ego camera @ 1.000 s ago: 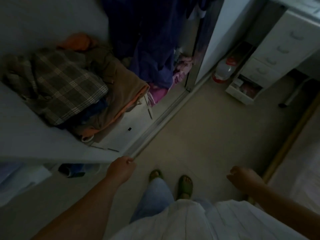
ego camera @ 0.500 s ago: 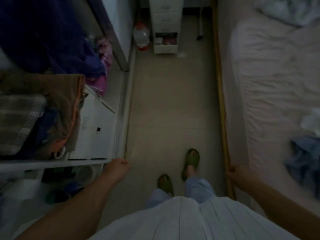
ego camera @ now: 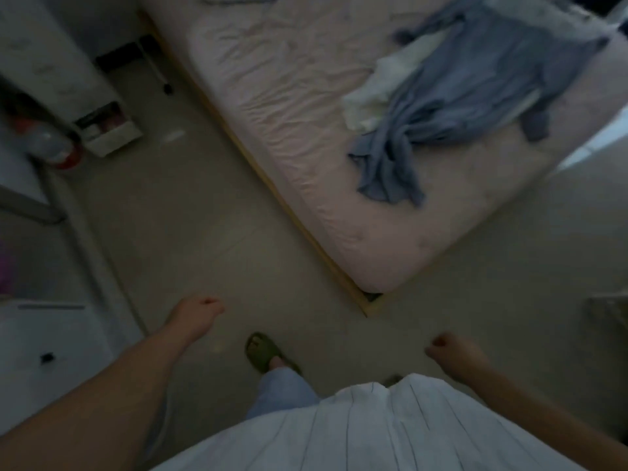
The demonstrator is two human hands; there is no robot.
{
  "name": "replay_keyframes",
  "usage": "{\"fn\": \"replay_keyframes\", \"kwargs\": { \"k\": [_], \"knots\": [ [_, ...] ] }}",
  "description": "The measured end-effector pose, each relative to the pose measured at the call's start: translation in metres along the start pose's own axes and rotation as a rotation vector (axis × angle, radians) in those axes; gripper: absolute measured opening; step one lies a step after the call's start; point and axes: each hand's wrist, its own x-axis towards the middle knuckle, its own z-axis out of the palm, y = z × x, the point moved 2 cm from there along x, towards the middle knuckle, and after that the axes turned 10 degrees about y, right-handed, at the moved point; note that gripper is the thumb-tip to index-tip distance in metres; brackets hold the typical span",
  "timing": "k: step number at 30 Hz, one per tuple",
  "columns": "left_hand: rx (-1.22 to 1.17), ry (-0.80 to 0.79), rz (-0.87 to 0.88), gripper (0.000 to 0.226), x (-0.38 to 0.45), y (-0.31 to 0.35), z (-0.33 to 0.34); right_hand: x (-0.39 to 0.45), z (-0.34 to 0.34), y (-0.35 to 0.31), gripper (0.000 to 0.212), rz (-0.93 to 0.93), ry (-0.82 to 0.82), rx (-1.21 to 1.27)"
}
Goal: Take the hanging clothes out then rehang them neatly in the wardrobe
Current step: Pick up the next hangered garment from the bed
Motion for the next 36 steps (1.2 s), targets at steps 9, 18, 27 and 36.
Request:
{"fn": "replay_keyframes", "kwargs": {
  "k": [9, 18, 27, 36],
  "knots": [
    [0.032, -0.168, 0.019, 0.024, -0.122, 0.129, 0.171, 0.032, -0.059, 0.237, 0.026, 0.208, 0.039, 0.18],
    [0.105, -0.216, 0.272, 0.01, -0.156, 0.276, 0.255, 0.08, -0.101, 0.334, 0.033, 0.379, 0.095, 0.366],
    [0.265, -0.337, 0.247, 0.017, -0.131, 0.406, 0.313, 0.166, -0.245, 0.341, 0.017, 0.357, 0.115, 0.338],
    [0.22, -0.278, 0.366, 0.033, -0.109, 0.586, 0.344, 0.281, -0.367, 0.324, 0.023, 0.31, 0.215, 0.387]
  ]
}}
